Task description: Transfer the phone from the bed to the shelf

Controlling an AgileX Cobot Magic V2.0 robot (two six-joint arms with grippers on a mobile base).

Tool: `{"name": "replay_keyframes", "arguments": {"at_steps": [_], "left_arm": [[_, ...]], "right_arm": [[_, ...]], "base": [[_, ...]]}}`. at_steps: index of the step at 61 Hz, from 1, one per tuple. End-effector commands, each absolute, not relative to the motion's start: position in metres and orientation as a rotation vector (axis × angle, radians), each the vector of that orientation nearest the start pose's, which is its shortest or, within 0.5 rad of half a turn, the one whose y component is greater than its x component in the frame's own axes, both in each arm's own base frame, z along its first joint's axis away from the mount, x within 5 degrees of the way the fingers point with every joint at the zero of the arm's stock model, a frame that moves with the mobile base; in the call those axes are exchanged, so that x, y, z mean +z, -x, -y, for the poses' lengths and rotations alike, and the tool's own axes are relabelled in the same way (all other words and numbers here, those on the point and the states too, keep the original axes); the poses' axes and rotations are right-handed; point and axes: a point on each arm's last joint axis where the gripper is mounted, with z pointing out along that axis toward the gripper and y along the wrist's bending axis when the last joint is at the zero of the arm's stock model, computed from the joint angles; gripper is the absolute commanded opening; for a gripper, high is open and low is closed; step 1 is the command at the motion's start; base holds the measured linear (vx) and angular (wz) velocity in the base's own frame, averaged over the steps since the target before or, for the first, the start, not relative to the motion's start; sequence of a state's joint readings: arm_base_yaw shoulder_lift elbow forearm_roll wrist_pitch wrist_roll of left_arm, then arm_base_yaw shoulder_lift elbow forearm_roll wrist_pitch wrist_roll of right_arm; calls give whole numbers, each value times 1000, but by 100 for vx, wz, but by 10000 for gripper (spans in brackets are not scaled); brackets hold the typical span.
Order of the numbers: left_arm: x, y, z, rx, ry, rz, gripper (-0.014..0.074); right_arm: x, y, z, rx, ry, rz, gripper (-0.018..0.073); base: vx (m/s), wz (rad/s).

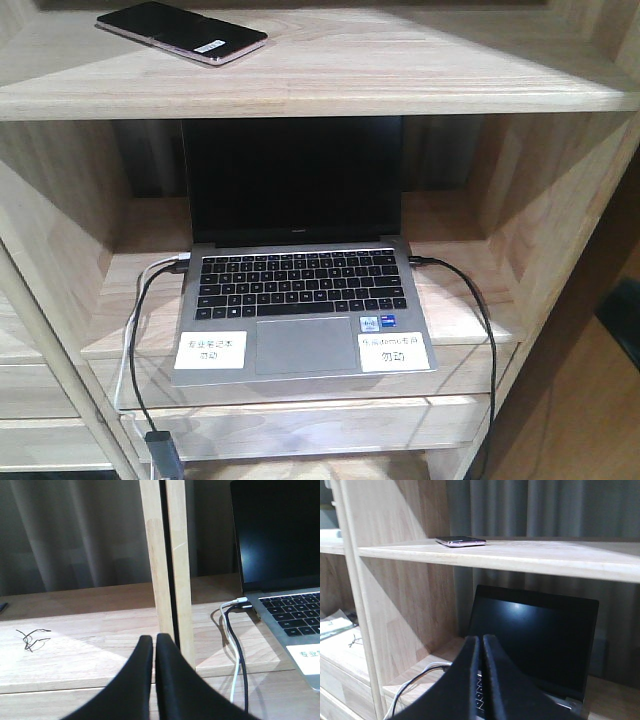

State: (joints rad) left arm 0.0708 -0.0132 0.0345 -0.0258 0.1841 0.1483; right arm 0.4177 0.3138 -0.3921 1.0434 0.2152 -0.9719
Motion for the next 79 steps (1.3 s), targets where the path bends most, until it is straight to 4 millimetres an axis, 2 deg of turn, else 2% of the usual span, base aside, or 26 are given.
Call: {"name": "replay_keyframes", "arguments": {"at_steps": [1, 58, 79], "left_arm": [[200, -55, -3, 135, -34, -1584, 1], [200, -55, -3, 135, -34, -1584, 1], [200, -55, -3, 135, -34, -1584, 1]], "right_arm": [[323, -62, -42, 504, 365, -1438, -6], [321, -63, -40, 491, 348, -1447, -6], [316, -67, -32, 450, 237, -1527, -6]], "base": [[0, 0], [0, 0], [0, 0]]}}
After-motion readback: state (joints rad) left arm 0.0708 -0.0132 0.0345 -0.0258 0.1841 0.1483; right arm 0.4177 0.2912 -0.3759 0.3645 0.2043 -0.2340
